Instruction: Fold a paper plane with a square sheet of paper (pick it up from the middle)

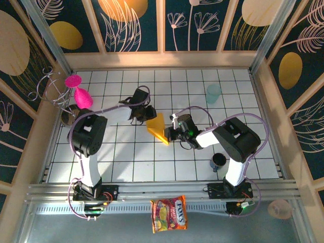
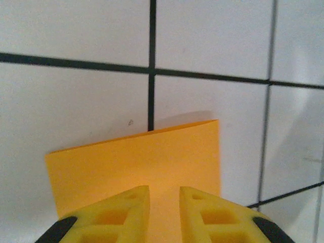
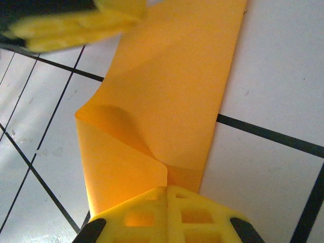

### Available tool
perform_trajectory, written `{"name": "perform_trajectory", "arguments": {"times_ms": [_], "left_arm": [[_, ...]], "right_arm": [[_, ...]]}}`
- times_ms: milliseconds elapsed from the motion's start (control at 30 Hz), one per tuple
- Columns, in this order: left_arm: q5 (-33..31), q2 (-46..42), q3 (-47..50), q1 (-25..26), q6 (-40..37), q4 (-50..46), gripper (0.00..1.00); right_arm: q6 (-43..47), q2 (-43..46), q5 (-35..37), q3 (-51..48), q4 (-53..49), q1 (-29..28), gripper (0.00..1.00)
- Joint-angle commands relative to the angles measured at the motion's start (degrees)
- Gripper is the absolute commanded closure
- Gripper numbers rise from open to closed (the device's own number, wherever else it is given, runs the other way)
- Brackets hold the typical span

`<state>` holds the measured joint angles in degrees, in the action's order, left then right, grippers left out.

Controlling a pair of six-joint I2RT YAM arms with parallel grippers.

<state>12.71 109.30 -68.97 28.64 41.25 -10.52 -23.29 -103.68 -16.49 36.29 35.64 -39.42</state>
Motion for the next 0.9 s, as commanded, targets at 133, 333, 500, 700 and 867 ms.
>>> {"name": "perform_trajectory", "arguments": {"times_ms": [133, 333, 500, 700, 867], "left_arm": [[1.1, -10.6, 9.0, 0.8, 7.6, 5.6, 0.78], [3.5, -14.9, 18.0, 4.1, 14.6, 11.5, 0.84], [5.4, -14.6, 21.4, 5.3, 18.1, 15.7, 0.87], [3.9, -12.0, 19.8, 7.0, 19.4, 14.8, 0.88], [1.6, -11.7, 19.9, 7.5, 22.0, 14.7, 0.89]], "right_arm": [[-0.9, -1.3, 0.7, 0.9, -1.2, 0.4, 1.0], [-1.2, -1.7, 0.8, 1.2, -1.7, 0.5, 1.0], [-1.4, -1.9, 0.5, 1.5, -1.9, 0.5, 1.0], [-1.2, -1.9, 0.7, 1.8, -2.3, 0.5, 1.0], [-1.2, -2.1, 0.7, 2.0, -2.7, 0.5, 1.0]]}}
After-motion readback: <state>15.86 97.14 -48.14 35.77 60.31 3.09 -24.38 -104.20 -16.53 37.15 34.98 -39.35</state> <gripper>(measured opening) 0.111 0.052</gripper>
